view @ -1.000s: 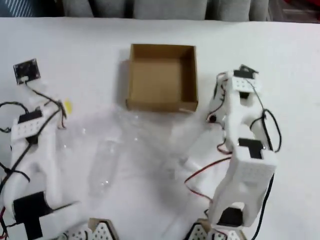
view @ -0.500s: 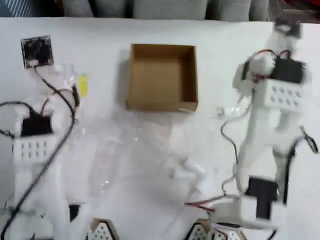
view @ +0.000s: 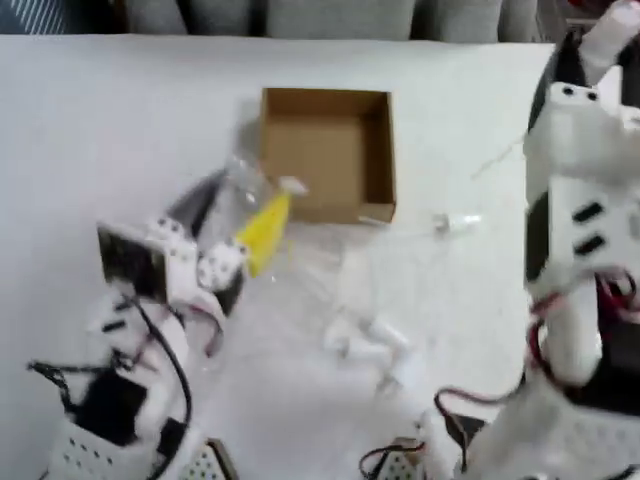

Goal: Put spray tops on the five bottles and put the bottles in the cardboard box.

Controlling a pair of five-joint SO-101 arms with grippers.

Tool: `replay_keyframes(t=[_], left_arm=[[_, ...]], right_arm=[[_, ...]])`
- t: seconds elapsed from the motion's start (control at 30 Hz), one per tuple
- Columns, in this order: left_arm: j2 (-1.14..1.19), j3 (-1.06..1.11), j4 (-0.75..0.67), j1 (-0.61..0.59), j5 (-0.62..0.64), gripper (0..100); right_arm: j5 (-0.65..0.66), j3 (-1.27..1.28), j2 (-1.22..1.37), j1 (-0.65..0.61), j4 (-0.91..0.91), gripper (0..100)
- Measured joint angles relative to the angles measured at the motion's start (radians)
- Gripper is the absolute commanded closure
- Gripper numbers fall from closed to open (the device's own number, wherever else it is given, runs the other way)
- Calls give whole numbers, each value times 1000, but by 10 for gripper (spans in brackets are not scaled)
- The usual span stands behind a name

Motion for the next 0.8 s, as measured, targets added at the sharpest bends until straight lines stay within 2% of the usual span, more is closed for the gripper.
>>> replay_keyframes(t=[0.13,0.23,0.43,0.63,0.8], left_arm=[[-193,155,-48,61,0,978],[-295,226,-52,71,0,978],[-338,313,-52,74,0,978],[-338,322,-52,74,0,978],[-338,328,-51,74,0,978]], right_arm=[[3,0,-63,-158,-72,981],[5,0,-89,-327,-137,981],[8,21,-40,-635,-253,983],[8,163,-9,-760,-292,983],[8,325,-75,-784,-358,983]])
